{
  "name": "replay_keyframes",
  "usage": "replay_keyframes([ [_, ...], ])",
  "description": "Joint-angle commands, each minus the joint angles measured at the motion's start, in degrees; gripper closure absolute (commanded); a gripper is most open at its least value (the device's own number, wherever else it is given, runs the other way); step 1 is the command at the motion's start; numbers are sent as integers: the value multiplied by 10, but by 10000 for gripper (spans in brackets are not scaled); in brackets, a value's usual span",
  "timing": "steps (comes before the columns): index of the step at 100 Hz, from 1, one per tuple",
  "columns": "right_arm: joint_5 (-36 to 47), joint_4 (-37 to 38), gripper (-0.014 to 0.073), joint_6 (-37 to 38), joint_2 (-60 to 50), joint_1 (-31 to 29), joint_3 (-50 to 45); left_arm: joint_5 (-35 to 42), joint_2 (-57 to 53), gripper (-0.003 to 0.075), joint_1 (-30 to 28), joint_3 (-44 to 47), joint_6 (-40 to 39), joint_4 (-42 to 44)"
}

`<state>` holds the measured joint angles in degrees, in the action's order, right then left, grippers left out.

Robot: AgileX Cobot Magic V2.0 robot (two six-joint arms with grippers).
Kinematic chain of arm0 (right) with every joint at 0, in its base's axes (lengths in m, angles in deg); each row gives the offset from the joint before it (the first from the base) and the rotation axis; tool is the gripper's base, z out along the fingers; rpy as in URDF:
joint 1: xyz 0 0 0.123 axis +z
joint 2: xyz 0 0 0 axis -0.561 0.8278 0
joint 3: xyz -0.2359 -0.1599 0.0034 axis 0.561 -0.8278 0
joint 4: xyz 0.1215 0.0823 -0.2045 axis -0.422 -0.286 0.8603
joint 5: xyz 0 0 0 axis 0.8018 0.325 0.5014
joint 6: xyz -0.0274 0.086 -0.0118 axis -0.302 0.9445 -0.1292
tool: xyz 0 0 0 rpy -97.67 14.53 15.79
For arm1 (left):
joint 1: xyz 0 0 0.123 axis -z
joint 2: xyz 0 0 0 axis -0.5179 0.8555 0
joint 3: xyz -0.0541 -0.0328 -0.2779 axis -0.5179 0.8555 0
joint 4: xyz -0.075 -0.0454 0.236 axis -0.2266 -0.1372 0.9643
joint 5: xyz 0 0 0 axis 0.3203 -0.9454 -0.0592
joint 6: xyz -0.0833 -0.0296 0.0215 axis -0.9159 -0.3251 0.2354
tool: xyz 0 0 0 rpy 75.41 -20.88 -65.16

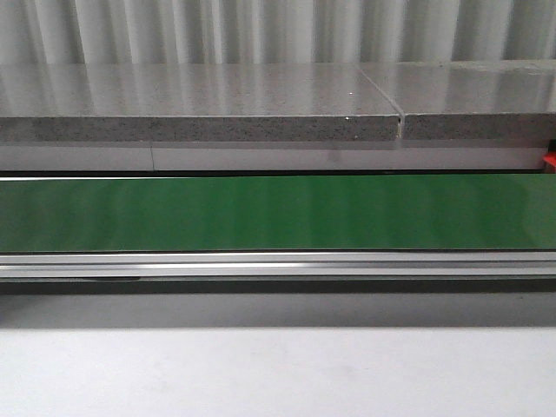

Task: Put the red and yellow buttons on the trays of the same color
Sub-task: 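Lower the left gripper onto the red push-button on the table and grasp, then lift the red button onto the green belt and open the left gripper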

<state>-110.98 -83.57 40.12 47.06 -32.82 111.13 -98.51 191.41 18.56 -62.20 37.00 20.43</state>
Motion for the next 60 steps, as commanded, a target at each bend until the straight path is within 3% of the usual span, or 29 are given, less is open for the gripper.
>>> replay_keyframes([
  [1, 35, -2, 686, -5, -2, 0, 14, 19, -68, 741, 11, -17, 5, -3],
  [35, 35, -2, 686, -5, -2, 0, 14, -44, -194, 741, 57, -17, 107, 0],
  [60, 35, -2, 686, -5, -2, 0, 14, -112, -210, 741, 89, -5, 153, -3],
])
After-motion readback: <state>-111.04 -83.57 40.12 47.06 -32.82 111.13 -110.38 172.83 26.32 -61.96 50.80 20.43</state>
